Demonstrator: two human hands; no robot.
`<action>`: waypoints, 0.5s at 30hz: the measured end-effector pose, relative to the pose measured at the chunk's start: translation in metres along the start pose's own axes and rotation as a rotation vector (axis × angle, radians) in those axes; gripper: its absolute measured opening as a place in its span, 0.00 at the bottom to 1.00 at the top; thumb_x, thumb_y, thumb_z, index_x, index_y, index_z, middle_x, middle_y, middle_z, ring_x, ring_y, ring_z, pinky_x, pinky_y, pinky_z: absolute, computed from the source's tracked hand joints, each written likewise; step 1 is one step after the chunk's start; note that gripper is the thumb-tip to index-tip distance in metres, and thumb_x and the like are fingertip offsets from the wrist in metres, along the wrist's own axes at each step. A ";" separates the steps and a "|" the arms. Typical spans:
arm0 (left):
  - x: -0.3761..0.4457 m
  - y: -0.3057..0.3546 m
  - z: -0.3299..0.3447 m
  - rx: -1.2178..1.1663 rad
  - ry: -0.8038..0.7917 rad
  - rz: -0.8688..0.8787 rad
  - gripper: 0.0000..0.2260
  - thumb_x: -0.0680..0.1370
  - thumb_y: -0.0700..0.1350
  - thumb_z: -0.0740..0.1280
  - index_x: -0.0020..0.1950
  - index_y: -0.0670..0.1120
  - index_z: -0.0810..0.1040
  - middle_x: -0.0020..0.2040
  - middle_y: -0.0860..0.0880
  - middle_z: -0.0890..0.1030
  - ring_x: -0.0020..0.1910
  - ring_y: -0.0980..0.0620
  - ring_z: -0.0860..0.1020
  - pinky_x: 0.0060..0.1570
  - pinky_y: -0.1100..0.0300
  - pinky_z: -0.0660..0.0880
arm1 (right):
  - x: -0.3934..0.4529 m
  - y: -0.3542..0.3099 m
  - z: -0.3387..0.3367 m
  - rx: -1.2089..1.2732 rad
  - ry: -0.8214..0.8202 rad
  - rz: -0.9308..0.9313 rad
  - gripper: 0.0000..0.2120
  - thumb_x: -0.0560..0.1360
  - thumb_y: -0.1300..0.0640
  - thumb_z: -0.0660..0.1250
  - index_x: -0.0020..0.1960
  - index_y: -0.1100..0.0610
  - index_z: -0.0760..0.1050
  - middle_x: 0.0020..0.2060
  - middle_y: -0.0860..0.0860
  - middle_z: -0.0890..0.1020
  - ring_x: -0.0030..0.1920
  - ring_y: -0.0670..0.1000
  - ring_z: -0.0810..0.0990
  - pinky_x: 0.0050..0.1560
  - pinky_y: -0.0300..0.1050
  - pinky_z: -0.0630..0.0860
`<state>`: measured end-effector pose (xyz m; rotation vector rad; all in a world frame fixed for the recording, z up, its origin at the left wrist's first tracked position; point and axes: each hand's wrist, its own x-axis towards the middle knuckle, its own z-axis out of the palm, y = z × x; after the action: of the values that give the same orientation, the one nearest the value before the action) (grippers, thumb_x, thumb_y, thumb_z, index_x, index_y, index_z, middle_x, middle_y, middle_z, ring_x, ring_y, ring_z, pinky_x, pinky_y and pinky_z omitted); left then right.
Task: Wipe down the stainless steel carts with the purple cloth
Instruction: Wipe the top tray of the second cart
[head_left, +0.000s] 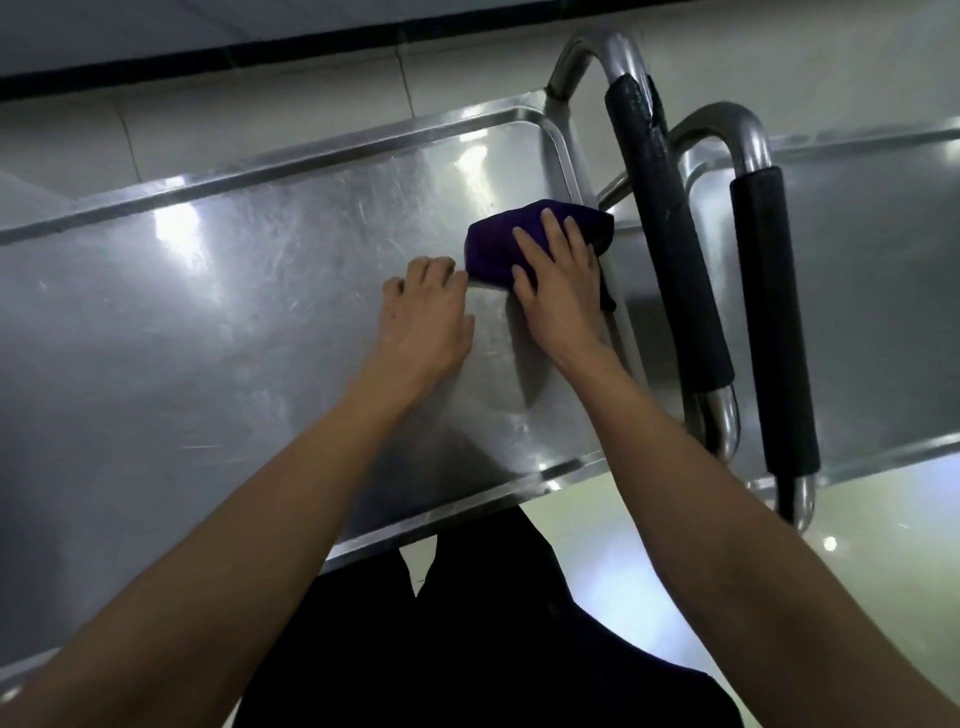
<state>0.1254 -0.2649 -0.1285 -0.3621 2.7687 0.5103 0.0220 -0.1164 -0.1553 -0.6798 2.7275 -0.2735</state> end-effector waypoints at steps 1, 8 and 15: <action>-0.004 0.003 0.003 -0.005 -0.018 -0.003 0.20 0.79 0.50 0.64 0.70 0.45 0.72 0.73 0.45 0.69 0.73 0.44 0.63 0.67 0.44 0.66 | -0.011 0.003 0.001 0.005 -0.003 0.004 0.22 0.84 0.49 0.56 0.77 0.48 0.64 0.80 0.52 0.57 0.80 0.57 0.52 0.78 0.61 0.52; -0.011 0.011 0.017 0.119 -0.162 0.014 0.28 0.83 0.54 0.58 0.79 0.40 0.60 0.82 0.40 0.49 0.81 0.38 0.46 0.75 0.36 0.56 | -0.096 0.023 0.011 0.028 -0.024 0.058 0.22 0.84 0.50 0.56 0.78 0.48 0.64 0.81 0.52 0.55 0.80 0.57 0.50 0.77 0.62 0.53; -0.020 0.006 0.027 0.148 -0.151 0.042 0.32 0.84 0.57 0.53 0.82 0.41 0.51 0.82 0.41 0.42 0.81 0.37 0.41 0.75 0.33 0.51 | -0.184 0.041 0.028 0.086 -0.007 0.101 0.21 0.83 0.52 0.59 0.76 0.50 0.67 0.80 0.53 0.58 0.80 0.59 0.52 0.75 0.64 0.58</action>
<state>0.1490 -0.2454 -0.1438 -0.2217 2.6515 0.3248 0.1682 0.0049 -0.1452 -0.5165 2.7149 -0.3616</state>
